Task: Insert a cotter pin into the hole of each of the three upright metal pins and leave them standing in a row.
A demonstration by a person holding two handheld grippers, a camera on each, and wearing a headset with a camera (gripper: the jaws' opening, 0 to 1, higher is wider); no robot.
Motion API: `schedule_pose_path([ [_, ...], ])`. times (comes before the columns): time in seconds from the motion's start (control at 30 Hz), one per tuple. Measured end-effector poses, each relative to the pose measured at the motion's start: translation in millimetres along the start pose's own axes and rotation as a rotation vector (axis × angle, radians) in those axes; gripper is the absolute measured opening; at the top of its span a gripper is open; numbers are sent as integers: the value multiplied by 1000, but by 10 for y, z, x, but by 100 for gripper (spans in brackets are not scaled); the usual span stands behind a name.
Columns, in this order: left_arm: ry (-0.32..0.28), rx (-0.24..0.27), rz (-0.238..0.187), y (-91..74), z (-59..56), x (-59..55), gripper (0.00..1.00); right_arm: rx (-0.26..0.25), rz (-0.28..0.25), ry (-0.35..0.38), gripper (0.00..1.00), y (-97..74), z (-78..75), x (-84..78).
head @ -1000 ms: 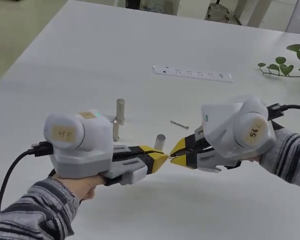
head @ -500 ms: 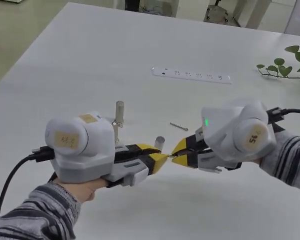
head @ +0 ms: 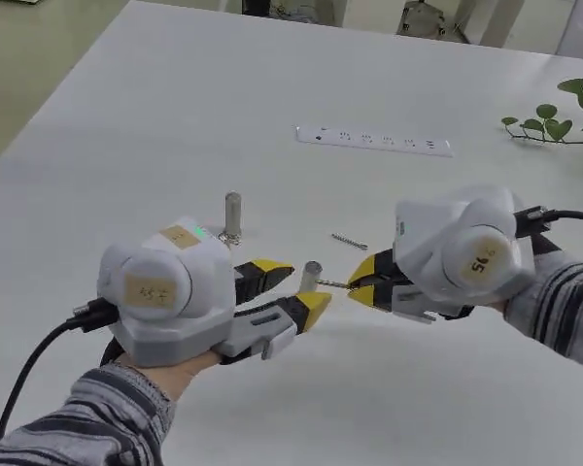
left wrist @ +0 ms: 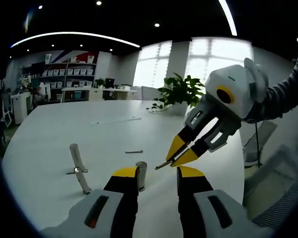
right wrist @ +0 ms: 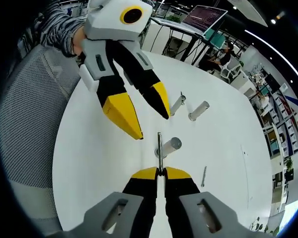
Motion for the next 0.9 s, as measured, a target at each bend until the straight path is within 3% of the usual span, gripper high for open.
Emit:
schedule_pose_path([
  [0.1,32,40,11,14,16,-13,31,-12,10,9,0,18,-28,-19],
  [0.37,69,82,76,84,54,-113,33,-36,35,18,0,71,-102,-72],
  [0.5,83,83,110,166,68,-183,32,-36,46,15,0,103,-129,-104],
  [0.9,77,99,152,419,111,-300,26,-40,73,16,0,199,-174,-183],
])
Point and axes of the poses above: the centre of the closed fingertips' face, and the gripper's own axes: y roughly forward along the fingers, z roughly to its left, x roughly out of its top, the point moved 8 cm from there along -y, roughly backward along the fingers, and after that the axes turned 14 degrees about y, right-handed, at the moved point
